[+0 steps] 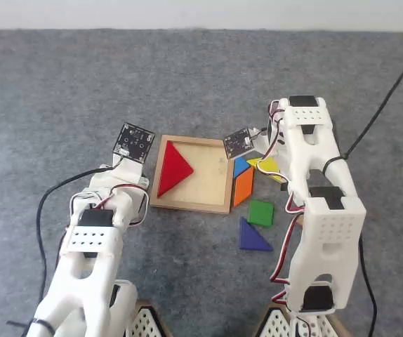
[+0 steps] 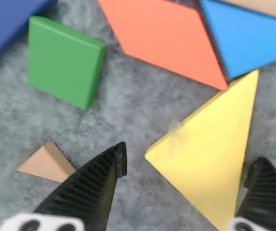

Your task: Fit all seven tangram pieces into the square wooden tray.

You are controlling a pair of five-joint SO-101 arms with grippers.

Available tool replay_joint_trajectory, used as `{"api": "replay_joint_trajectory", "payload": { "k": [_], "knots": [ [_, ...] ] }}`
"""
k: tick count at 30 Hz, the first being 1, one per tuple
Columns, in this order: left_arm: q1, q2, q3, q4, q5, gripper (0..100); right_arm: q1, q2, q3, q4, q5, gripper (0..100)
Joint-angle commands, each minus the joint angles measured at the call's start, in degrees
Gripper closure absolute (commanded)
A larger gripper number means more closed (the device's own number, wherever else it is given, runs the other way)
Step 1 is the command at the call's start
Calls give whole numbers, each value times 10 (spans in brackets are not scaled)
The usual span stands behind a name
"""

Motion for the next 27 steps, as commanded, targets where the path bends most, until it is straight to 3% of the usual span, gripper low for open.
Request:
{"api": "replay_joint_trajectory", "payload": {
  "k": [1,15,21,27],
  "knots": [
    [-3,-22,-4,-13,-9,945,10,-2,-3,-15,6,621],
    [-3,-22,-4,-13,-9,945,23,25,-5,-24,4,625],
    [-3,-22,-4,-13,-9,945,26,22,-5,-31,3,730],
    [-3,-22,-4,-13,-9,945,22,-4,-6,-33,-21,738]
  ]
}}
